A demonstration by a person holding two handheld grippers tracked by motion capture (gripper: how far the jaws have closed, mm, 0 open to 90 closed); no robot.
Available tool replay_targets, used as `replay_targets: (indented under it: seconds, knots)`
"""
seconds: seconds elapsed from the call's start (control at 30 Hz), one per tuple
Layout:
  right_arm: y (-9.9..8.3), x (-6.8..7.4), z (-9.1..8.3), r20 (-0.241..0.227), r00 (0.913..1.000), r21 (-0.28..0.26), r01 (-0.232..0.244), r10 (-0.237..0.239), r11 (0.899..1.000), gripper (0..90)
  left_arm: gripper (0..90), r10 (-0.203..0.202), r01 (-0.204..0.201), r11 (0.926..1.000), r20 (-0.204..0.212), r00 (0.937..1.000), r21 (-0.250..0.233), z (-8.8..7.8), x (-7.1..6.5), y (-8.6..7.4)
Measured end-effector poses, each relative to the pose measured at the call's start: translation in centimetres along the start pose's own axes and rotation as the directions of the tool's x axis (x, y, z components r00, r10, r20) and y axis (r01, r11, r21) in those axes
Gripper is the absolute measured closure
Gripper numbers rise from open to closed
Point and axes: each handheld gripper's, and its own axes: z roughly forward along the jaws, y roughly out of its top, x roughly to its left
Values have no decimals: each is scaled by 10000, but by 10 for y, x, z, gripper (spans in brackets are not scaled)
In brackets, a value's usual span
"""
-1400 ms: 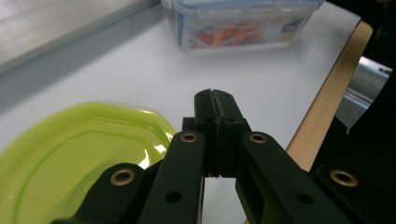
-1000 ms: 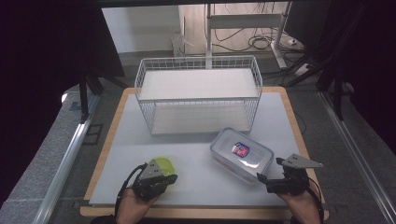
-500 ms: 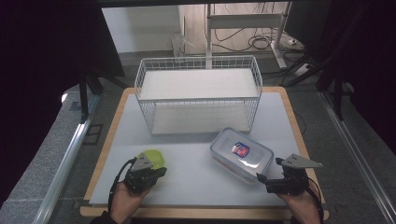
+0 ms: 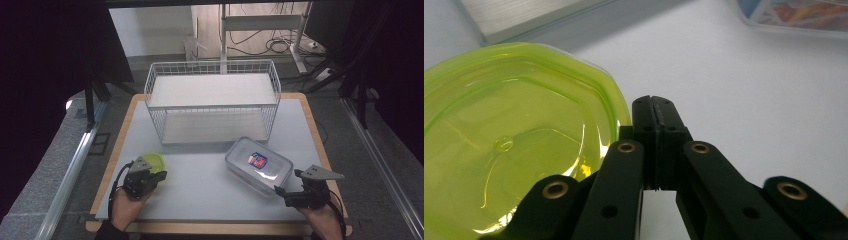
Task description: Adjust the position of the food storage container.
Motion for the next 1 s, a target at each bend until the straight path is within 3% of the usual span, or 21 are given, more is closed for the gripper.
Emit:
replay_targets:
  seconds: [0.17, 0.3, 0.57, 0.6, 0.63, 0.67, 0.83, 0.87, 1.0]
  knots:
    - [0, 0, 0, -56, 10000, -24, -47, 47, 10000, 70, 897, 132, -132, 9999, -14, 9999, -41, -1, -3, 0]
    - [1, -1, -1, -148, 9994, -175, -303, 301, 9994, 114, 896, 463, -453, 9984, 274, 9986, -337, 0, -18, 6]
    - [3, -5, -8, -152, 9979, -136, -626, 624, 9979, 297, 881, 806, -774, 9957, 643, 9947, -500, 15, -34, 21]
    - [4, -7, -11, -129, 9977, -29, -661, 660, 9978, 418, 879, 977, -941, 9942, 731, 9925, -517, 22, -39, 28]
    - [4, -7, -11, -129, 9977, -29, -661, 660, 9978, 418, 877, 977, -941, 9942, 731, 9925, -517, 22, -39, 28]
    - [5, -9, -14, -18, 9974, 16, -726, 726, 9974, 523, 874, 1105, -1057, 9927, 869, 9901, -581, 31, -44, 36]
    - [4, -16, -20, 286, 9959, 211, -869, 863, 9960, 823, 864, 1146, -1079, 9922, 1174, 9865, -625, 47, -53, 49]
    - [4, -18, -20, 393, 9951, 394, -918, 903, 9950, 874, 864, 1105, -1032, 9928, 1299, 9854, -616, 57, -56, 57]
    - [-1, -24, -15, 599, 9909, 1014, -1259, 1203, 9868, 895, 866, 1095, -1012, 9929, 1459, 9832, -630, 75, -59, 69]
